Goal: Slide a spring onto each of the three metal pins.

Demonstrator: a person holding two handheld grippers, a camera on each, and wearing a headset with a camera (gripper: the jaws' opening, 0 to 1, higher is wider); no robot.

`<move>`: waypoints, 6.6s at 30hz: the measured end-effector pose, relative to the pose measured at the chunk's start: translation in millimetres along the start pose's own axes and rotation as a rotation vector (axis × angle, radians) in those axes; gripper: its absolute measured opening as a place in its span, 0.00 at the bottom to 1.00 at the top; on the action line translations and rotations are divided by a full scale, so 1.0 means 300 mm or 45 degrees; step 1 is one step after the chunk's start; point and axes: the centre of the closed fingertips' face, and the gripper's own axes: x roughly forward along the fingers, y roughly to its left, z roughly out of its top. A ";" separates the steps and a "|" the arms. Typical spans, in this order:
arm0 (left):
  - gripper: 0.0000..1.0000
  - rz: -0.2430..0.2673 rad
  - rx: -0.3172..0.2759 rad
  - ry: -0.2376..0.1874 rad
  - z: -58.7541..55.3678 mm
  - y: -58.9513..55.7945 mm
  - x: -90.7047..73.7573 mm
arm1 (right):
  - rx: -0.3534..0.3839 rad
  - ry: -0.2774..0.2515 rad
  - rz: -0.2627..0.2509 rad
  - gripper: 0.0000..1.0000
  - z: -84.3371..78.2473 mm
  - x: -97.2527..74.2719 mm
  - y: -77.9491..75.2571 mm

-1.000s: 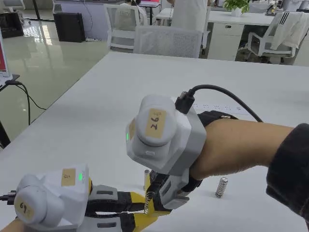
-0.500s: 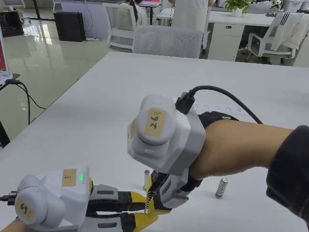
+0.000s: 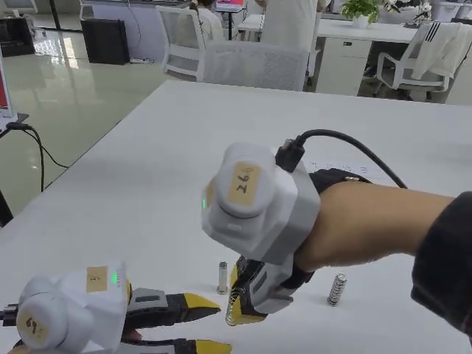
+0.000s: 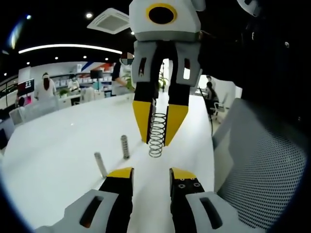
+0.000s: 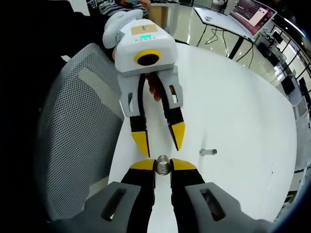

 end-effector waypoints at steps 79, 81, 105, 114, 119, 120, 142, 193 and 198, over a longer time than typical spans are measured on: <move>0.60 0.140 -0.092 -0.035 -0.026 0.055 -0.027 | 0.103 0.048 -0.122 0.08 -0.023 0.088 -0.321; 0.59 0.139 -0.090 -0.034 -0.026 0.055 -0.026 | 0.109 0.056 -0.119 0.08 -0.030 0.098 -0.323; 0.57 0.151 -0.095 -0.033 -0.032 0.059 -0.032 | 0.138 0.126 -0.058 0.08 -0.076 0.226 -0.308; 0.57 0.151 -0.095 -0.028 -0.036 0.059 -0.032 | 0.123 0.135 -0.039 0.08 -0.066 0.242 -0.286; 0.57 0.151 -0.095 -0.027 -0.037 0.058 -0.032 | 0.119 0.154 -0.027 0.08 -0.078 0.266 -0.272; 0.57 0.151 -0.093 -0.027 -0.037 0.058 -0.032 | 0.122 0.154 -0.026 0.09 -0.081 0.270 -0.272; 0.57 0.150 -0.096 -0.013 -0.044 0.059 -0.032 | 0.149 0.138 -0.037 0.13 -0.099 0.256 -0.280; 0.58 0.186 -0.097 -0.022 -0.019 0.096 -0.031 | 0.499 -0.212 -0.317 0.43 -0.311 0.010 -0.297; 0.58 0.189 -0.098 -0.021 -0.021 0.097 -0.033 | 0.527 -0.255 -0.349 0.45 -0.324 -0.009 -0.293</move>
